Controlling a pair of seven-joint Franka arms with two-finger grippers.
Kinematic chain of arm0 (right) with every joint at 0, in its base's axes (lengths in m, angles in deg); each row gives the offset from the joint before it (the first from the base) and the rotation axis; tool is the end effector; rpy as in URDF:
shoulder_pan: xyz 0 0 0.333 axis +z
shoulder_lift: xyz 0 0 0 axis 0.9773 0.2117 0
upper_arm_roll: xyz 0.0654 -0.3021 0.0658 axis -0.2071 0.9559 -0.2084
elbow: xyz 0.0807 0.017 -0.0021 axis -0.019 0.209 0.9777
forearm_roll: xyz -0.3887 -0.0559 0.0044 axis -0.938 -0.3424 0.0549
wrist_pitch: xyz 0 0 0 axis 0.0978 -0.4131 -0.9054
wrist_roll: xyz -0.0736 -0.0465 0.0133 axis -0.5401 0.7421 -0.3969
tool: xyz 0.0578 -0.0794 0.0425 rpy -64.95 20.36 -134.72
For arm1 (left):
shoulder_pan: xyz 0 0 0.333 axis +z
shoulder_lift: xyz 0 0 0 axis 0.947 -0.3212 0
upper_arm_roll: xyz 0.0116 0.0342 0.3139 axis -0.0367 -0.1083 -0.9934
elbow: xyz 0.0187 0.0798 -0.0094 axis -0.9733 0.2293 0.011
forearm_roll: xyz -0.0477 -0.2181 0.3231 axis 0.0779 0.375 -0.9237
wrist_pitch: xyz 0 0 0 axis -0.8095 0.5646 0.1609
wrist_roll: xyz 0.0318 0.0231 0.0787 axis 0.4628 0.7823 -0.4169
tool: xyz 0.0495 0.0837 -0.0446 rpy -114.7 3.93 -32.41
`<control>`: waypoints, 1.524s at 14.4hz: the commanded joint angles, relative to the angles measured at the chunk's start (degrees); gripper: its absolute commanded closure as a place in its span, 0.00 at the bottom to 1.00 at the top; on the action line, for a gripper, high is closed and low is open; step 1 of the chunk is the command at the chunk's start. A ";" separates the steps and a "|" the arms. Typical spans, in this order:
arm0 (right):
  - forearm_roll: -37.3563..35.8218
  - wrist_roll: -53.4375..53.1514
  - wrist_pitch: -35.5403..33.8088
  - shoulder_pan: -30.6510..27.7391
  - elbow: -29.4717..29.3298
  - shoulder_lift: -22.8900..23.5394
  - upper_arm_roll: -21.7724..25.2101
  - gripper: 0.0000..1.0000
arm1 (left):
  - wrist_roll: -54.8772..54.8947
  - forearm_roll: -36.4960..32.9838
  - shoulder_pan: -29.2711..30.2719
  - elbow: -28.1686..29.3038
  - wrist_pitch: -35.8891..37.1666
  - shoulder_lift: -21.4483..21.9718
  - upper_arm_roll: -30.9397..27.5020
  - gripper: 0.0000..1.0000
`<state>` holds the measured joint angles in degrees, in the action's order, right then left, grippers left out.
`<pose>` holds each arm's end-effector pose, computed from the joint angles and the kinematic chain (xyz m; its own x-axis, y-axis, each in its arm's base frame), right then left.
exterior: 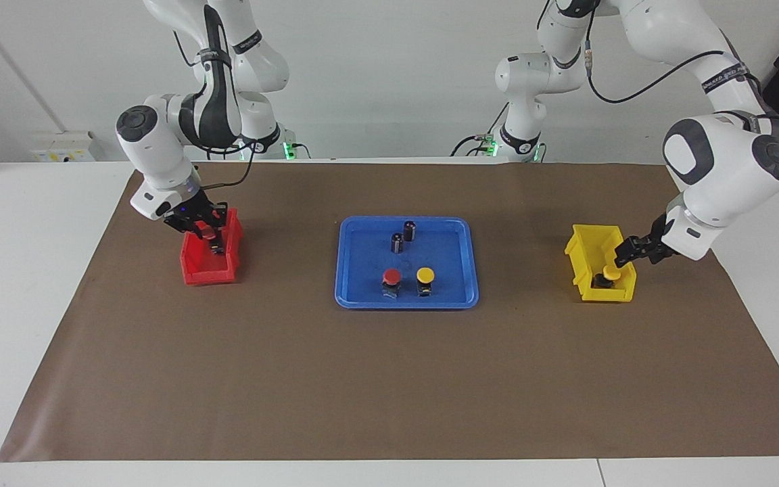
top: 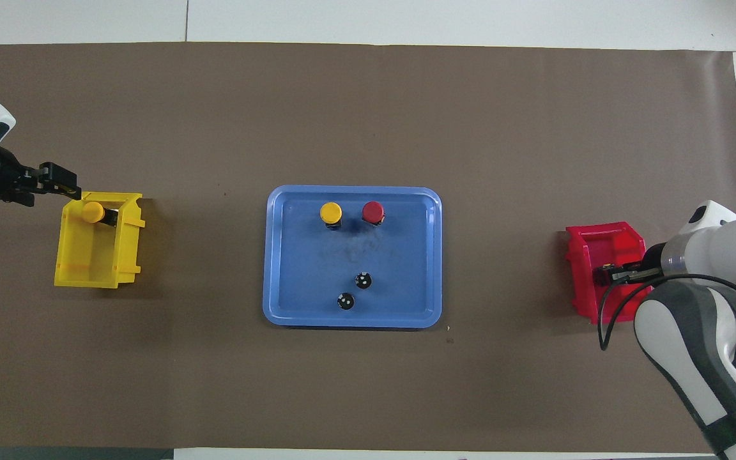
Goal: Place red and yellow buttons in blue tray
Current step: 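Grasp the second red button with the right gripper while the left grasps yellow, then lower the second red button into the blue tray with the right gripper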
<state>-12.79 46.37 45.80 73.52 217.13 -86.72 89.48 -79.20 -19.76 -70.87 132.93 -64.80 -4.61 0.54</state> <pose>0.4687 -0.0425 0.3814 0.9846 0.1606 -0.0692 0.1591 -0.9869 -0.0271 0.5995 0.0494 0.4242 0.9948 0.0272 -0.0981 0.0318 -0.9984 0.0462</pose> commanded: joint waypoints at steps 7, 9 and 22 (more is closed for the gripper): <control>0.35 -10.15 -21.56 9.76 -31.62 12.08 -0.86 0.72 | -0.44 -1.06 -1.27 13.00 -11.90 5.11 1.02 0.32; 0.79 -20.39 -20.42 16.52 -35.92 14.97 -0.87 0.72 | -0.88 -1.06 -1.79 14.68 -14.72 5.73 1.11 0.33; 2.64 -44.36 -7.32 30.36 -41.59 32.04 -1.04 0.70 | -1.15 -1.06 -2.24 16.71 -18.77 4.94 0.93 0.53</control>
<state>-11.11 1.91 38.26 104.32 174.79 -54.48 88.67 -80.05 -19.78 -73.18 147.93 -81.92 -0.92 1.67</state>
